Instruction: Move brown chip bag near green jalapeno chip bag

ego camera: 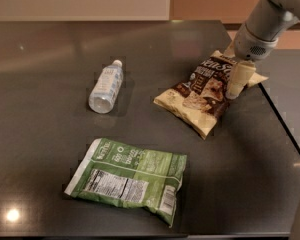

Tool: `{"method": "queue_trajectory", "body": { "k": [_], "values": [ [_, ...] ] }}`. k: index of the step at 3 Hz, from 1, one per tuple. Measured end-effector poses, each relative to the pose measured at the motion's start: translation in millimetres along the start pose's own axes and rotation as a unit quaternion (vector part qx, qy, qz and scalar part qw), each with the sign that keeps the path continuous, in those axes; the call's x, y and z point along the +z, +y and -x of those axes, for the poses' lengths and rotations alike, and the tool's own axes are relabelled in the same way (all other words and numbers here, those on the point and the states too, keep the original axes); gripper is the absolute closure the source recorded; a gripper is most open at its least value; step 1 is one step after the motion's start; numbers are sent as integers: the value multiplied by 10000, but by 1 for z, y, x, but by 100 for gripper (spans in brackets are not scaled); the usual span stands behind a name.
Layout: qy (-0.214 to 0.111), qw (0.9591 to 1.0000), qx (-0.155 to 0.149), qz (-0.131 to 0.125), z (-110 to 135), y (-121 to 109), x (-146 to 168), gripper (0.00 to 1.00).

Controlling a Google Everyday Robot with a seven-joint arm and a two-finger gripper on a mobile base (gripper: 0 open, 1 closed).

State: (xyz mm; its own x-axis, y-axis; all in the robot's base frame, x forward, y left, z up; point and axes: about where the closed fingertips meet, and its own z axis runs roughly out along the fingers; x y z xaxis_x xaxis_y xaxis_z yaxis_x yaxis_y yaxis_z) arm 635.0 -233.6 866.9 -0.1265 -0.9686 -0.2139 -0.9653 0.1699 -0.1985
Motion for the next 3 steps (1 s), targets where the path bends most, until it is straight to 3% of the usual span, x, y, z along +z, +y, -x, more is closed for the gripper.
{"method": "queue_trajectory", "body": {
  "k": [3],
  "values": [
    [-78,9998,65,182,19,13,-15,87]
  ]
}}
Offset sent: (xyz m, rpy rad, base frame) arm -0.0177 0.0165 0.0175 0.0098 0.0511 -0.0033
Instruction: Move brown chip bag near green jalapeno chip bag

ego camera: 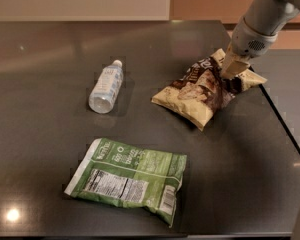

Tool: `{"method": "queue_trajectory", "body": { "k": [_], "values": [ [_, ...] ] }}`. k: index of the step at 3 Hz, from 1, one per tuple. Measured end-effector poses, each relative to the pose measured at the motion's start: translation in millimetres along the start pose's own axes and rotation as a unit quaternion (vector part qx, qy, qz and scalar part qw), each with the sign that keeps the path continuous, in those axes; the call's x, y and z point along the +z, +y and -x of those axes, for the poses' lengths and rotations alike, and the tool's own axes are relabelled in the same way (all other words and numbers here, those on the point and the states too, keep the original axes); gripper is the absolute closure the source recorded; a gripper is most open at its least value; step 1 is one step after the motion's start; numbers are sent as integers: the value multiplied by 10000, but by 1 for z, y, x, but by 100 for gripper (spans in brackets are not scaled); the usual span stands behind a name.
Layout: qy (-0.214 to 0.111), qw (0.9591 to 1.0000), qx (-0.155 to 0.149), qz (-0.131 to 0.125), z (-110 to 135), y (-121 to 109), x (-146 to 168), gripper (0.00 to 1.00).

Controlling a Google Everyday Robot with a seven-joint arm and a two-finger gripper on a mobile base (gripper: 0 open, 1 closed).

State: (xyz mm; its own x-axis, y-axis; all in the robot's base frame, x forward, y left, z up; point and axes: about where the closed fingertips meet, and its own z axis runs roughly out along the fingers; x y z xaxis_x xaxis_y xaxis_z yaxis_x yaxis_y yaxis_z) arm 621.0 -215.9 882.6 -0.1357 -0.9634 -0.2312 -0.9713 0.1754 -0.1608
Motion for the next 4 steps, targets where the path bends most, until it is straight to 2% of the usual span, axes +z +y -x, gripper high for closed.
{"method": "queue_trajectory", "body": {
  "k": [1,2,3,4],
  "values": [
    [-195,9997,99,51,10,9,-15,100],
    [-468,9986,202,114,23,23,-33,100],
    [-834,9956,351,258,38,42,-54,100],
    [-1257,9891,588,497,50,63,-70,100]
  ]
}}
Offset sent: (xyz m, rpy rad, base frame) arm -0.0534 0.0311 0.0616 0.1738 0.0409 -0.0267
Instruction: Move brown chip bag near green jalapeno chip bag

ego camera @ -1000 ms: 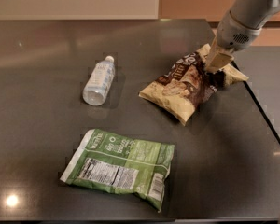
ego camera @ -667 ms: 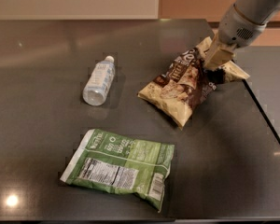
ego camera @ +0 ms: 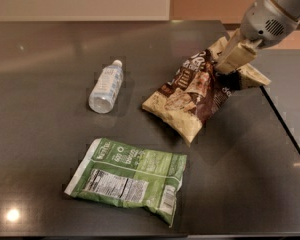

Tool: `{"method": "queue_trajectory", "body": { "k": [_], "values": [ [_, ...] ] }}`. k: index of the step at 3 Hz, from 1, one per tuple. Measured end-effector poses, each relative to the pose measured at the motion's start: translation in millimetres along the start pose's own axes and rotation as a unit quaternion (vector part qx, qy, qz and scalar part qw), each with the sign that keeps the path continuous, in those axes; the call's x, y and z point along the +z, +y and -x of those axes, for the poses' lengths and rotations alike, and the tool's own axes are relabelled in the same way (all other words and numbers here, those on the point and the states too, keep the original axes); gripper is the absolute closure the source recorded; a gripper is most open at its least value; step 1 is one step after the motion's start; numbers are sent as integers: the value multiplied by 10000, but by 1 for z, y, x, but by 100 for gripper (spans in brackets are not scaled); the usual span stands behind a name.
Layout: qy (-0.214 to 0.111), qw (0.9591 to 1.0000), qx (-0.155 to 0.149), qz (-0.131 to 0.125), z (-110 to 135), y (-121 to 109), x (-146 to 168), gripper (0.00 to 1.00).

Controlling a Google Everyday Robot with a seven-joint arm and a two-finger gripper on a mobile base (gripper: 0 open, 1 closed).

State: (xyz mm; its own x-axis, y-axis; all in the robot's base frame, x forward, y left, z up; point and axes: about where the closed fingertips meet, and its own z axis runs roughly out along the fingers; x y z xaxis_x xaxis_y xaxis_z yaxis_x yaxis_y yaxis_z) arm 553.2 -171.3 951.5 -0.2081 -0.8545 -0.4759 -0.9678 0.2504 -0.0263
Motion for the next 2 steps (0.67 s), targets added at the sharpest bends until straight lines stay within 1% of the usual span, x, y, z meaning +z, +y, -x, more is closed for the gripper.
{"method": "queue_trajectory", "body": {
  "k": [1,2],
  "values": [
    [-410,9986,201,265,13,22,-10,100],
    [-655,9959,315,543,23,43,-14,100]
  ]
}}
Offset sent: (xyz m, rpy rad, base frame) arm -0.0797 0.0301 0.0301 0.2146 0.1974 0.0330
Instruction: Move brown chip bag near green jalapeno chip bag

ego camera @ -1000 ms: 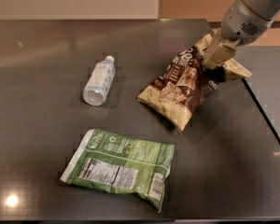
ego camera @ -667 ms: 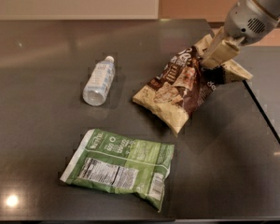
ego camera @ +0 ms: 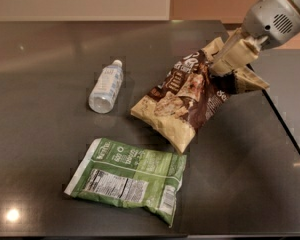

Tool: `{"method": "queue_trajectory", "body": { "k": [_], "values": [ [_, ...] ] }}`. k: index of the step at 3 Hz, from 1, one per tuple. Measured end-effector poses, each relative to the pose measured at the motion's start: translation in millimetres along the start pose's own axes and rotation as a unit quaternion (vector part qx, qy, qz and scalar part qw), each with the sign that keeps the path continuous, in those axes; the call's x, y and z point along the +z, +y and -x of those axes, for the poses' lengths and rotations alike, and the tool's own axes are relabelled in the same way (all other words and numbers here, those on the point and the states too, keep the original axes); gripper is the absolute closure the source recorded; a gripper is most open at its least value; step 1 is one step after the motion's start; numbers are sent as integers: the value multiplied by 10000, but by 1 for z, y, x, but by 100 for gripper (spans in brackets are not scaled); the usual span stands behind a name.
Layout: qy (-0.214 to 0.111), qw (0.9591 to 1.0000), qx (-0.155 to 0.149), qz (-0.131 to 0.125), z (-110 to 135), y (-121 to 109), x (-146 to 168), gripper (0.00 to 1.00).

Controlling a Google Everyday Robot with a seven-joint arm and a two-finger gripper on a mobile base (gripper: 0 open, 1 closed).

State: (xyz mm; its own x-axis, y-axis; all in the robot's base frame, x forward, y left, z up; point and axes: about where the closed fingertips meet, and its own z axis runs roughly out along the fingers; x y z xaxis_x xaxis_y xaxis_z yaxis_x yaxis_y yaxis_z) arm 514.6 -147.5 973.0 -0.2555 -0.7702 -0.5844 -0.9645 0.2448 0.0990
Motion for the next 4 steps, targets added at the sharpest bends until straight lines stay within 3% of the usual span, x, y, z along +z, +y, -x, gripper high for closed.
{"method": "queue_trajectory", "body": {
  "k": [1,3,4],
  "values": [
    [61,9995,236,203,-4,23,1,66],
    [320,9984,377,258,-11,26,-1,20],
    [235,9989,373,139,-6,19,1,0]
  ]
}}
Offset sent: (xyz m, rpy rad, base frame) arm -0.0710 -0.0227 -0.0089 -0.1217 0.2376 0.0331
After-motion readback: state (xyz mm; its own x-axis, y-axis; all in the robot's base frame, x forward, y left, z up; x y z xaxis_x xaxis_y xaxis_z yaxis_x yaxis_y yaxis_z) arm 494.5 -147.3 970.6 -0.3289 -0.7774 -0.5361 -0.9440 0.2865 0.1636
